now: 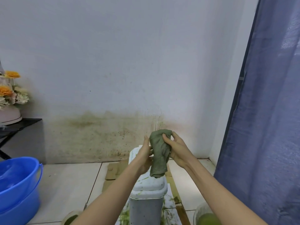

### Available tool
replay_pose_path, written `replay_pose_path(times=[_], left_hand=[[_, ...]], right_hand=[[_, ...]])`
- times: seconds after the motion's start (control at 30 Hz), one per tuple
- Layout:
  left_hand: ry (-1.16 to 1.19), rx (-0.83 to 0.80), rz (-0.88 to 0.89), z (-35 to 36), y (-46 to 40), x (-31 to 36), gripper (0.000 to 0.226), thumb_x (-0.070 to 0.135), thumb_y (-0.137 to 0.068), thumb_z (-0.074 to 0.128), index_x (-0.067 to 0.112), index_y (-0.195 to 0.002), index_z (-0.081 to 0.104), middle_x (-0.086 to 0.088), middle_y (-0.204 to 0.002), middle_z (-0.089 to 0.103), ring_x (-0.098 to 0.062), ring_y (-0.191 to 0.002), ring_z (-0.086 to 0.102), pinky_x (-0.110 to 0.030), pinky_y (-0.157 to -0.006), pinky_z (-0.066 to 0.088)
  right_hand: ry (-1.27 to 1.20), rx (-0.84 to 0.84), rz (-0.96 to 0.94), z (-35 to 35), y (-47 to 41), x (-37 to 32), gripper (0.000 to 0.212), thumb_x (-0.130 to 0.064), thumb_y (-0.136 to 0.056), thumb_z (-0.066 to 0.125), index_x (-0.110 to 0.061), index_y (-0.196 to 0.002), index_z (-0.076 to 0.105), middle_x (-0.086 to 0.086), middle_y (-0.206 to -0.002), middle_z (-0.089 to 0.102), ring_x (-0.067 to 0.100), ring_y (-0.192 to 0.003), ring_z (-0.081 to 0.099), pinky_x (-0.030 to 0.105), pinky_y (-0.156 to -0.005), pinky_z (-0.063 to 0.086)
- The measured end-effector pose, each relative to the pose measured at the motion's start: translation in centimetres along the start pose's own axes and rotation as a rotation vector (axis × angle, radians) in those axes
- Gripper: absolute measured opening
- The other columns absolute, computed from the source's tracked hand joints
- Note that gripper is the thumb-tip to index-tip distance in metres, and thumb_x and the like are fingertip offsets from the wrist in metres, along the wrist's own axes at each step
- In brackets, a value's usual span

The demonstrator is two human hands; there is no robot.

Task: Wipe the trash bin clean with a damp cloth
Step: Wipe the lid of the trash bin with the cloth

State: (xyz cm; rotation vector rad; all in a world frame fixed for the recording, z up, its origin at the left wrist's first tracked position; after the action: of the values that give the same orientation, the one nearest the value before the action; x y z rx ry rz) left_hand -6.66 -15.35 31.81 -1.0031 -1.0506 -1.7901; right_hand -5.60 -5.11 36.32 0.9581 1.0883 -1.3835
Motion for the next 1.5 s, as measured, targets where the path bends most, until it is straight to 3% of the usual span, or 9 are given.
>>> replay_pose_path(times=[0.13, 0.37, 0.5, 0.7, 0.9, 1.0, 1.13, 1.27, 1.5], left_hand=[[0.227, -0.204, 0.126, 1.6, -0.1, 0.1, 0.067, 0.064, -0.091, 0.033, 0.012, -0.123, 0.058, -0.013, -0.117, 0.066, -0.026, -0.104, 0.066, -0.042, -0.089, 0.052], [-0.123, 0.026, 0.365, 0.6, 0.4, 1.3, 0.013, 0.038, -0.094, 0.054, 0.031, -0.099, 0.062, 0.007, -0.098, 0.070, -0.007, -0.088, 0.067, -0.024, -0.069, 0.054], [-0.287, 0.136, 0.473, 0.3, 1.0, 2.2, 0.017, 0.040, -0.097, 0.045, 0.032, -0.106, 0.057, 0.006, -0.105, 0.066, -0.011, -0.096, 0.063, -0.029, -0.081, 0.053], [-0.610, 0.367, 0.650, -0.8, 0.8, 2.8, 0.033, 0.037, -0.100, 0.036, 0.013, -0.113, 0.055, 0.004, -0.090, 0.060, 0.001, -0.077, 0.053, -0.009, -0.060, 0.038], [-0.740, 0.483, 0.503, -5.0, -3.2, 0.2, 0.047, 0.032, -0.101, 0.033, 0.017, -0.145, 0.025, -0.004, -0.117, 0.057, -0.012, -0.096, 0.053, -0.021, -0.078, 0.038], [-1.150, 0.399, 0.307, -7.4, -6.5, -4.3, 0.053, 0.034, -0.101, 0.031, 0.026, -0.149, 0.011, -0.010, -0.152, 0.026, -0.027, -0.130, 0.038, -0.033, -0.098, 0.032], [-1.438, 0.395, 0.117, -9.4, -6.9, -7.5, 0.048, 0.053, -0.098, 0.018, 0.046, -0.145, 0.017, -0.002, -0.159, -0.012, -0.032, -0.144, -0.001, -0.055, -0.112, 0.009], [-1.244, 0.437, 0.092, -9.4, -6.8, -7.4, 0.048, 0.049, -0.099, 0.014, 0.045, -0.146, 0.016, 0.003, -0.159, -0.012, -0.027, -0.145, -0.011, -0.055, -0.113, -0.002], [-0.957, 0.558, 0.194, -10.4, -7.9, -6.4, 0.046, 0.045, -0.100, 0.011, 0.047, -0.145, 0.016, 0.011, -0.158, 0.009, -0.016, -0.146, -0.004, -0.052, -0.113, -0.003]], right_hand=[[0.148, -0.027, -0.020, 0.8, 0.2, -0.6, 0.016, -0.017, -0.093, 0.058, -0.014, -0.109, 0.056, 0.010, -0.097, 0.070, 0.018, -0.079, 0.069, 0.027, -0.059, 0.054], [0.792, 0.369, -0.365, -2.6, 0.3, -2.0, 0.025, -0.035, -0.086, 0.065, -0.021, -0.107, 0.065, -0.002, -0.101, 0.066, 0.016, -0.096, 0.059, 0.027, -0.077, 0.044], [0.677, 0.343, -0.346, -2.4, -0.2, -0.3, 0.018, -0.037, -0.091, 0.058, -0.021, -0.097, 0.058, 0.001, -0.092, 0.065, 0.020, -0.092, 0.059, 0.031, -0.076, 0.048], [0.640, 0.327, -0.362, -1.1, -1.1, 1.4, 0.017, -0.036, -0.093, 0.054, -0.019, -0.094, 0.053, -0.005, -0.077, 0.064, 0.014, -0.075, 0.062, 0.018, -0.060, 0.044], [0.848, 0.354, -0.157, -1.1, -5.0, 7.9, 0.030, -0.043, -0.095, 0.045, -0.018, -0.111, 0.046, 0.003, -0.107, 0.061, 0.024, -0.097, 0.059, 0.038, -0.078, 0.049], [1.040, 0.305, 0.000, -1.7, -6.1, 12.4, 0.049, -0.044, -0.096, 0.042, -0.018, -0.136, 0.033, 0.008, -0.138, 0.042, 0.026, -0.122, 0.043, 0.036, -0.091, 0.039], [1.409, 0.318, -0.012, -2.0, -4.9, 14.6, 0.051, -0.046, -0.097, 0.036, -0.026, -0.143, 0.028, 0.002, -0.152, 0.025, 0.022, -0.139, 0.022, 0.040, -0.109, 0.023], [1.314, 0.264, -0.221, -0.1, -4.1, 14.4, 0.050, -0.037, -0.095, 0.024, -0.018, -0.137, 0.045, 0.000, -0.147, 0.040, 0.018, -0.137, 0.033, 0.035, -0.114, 0.019], [1.566, -0.172, 0.018, 1.3, -6.3, 19.1, 0.057, -0.049, -0.096, 0.015, -0.036, -0.150, 0.008, -0.002, -0.160, -0.006, 0.019, -0.147, -0.009, 0.034, -0.119, -0.006]])
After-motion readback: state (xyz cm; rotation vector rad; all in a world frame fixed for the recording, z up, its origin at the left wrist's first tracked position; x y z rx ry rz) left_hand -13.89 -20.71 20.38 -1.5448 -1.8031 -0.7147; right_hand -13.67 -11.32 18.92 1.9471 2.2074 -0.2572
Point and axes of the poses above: each hand's wrist, its own y-axis away from the middle knuckle, its own z-axis out of the palm, x = y × z, the point moved 7 cm from there along -y, towards the middle knuckle
